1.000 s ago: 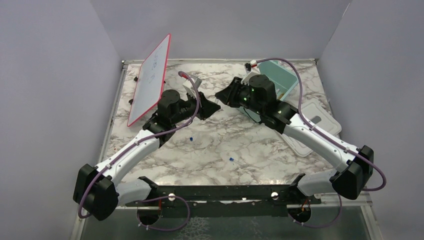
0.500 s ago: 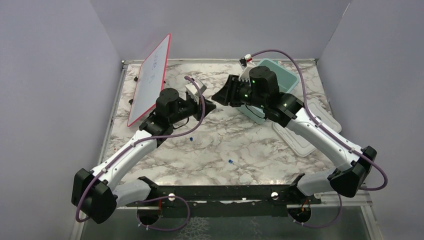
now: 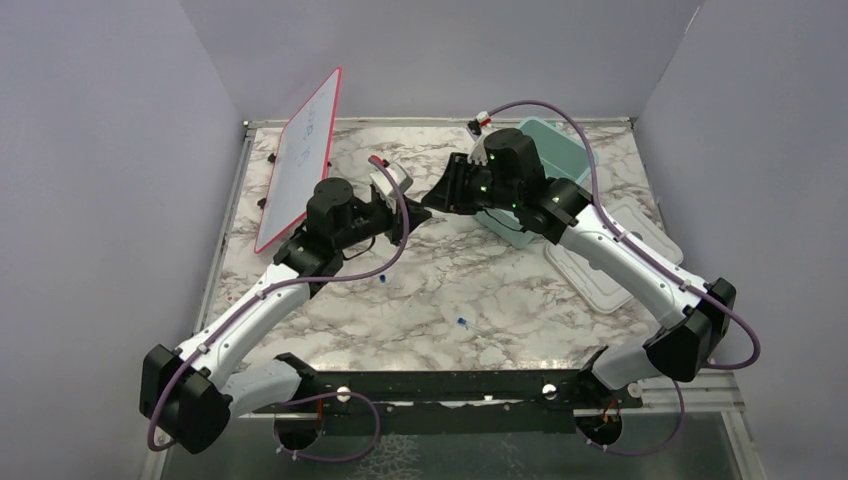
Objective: Organize the chemistry lab equipment
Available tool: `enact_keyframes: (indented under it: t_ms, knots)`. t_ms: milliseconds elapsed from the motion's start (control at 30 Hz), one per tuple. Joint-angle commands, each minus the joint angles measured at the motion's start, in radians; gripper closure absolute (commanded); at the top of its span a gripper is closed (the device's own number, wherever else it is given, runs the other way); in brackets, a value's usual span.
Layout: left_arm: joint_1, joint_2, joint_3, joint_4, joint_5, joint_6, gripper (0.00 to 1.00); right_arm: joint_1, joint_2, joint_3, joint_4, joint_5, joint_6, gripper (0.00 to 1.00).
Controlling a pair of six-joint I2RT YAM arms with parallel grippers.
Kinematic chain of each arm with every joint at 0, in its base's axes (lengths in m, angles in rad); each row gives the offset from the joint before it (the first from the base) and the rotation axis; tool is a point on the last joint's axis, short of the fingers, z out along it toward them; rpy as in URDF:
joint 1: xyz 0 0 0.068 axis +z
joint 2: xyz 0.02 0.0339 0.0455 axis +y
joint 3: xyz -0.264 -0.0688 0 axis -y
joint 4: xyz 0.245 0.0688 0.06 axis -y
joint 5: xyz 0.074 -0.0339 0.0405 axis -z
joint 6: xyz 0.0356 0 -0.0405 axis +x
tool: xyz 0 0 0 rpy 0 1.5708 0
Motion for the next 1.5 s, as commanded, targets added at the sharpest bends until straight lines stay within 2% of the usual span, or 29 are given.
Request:
enact_keyframes:
  t_ms: [0, 133, 200, 300, 367, 567, 800, 967, 1067, 1167, 1300, 1467]
  knots:
    - [0.001, -0.044, -0.011, 0.031, 0.040, 0.043, 0.92, -0.006, 0.009, 0.030, 0.016, -0.051, 0.006, 0.70]
    - [0.000, -0.047, -0.012, 0.027, 0.026, 0.038, 0.90, -0.008, 0.011, 0.020, 0.024, -0.070, -0.005, 0.81]
    - [0.000, -0.044, -0.003, 0.011, -0.003, 0.014, 0.81, -0.008, 0.008, 0.014, 0.025, -0.059, -0.021, 0.82]
    - [0.000, -0.044, 0.015, -0.034, -0.069, -0.004, 0.55, -0.008, 0.005, 0.001, 0.038, -0.015, -0.081, 0.84]
    - [0.000, -0.059, 0.021, -0.068, -0.121, -0.020, 0.43, -0.008, 0.007, -0.011, 0.049, 0.032, -0.139, 0.84]
    - [0.002, -0.169, 0.036, -0.141, -0.257, 0.001, 0.24, -0.007, 0.019, -0.082, 0.136, 0.073, -0.389, 0.84]
    - [0.003, -0.191, 0.221, -0.241, -0.450, 0.002, 0.21, 0.046, 0.046, -0.198, 0.268, -0.030, -0.610, 0.83]
    - [0.003, -0.159, 0.328, -0.226, -0.510, -0.042, 0.21, 0.124, 0.102, -0.235, 0.316, -0.093, -0.739, 0.83]
    - [0.002, -0.124, 0.394, -0.240, -0.558, -0.101, 0.21, 0.173, 0.142, -0.229, 0.338, -0.102, -0.791, 0.83]
    - [0.002, -0.078, 0.521, -0.285, -0.638, -0.167, 0.21, 0.211, 0.190, -0.212, 0.348, -0.102, -0.835, 0.82]
    - [0.002, -0.032, 0.649, -0.318, -0.645, -0.186, 0.21, 0.226, 0.240, -0.209, 0.368, -0.108, -0.868, 0.82]
    - [0.002, -0.008, 0.702, -0.349, -0.714, -0.190, 0.21, 0.226, 0.268, -0.225, 0.407, -0.120, -0.890, 0.82]
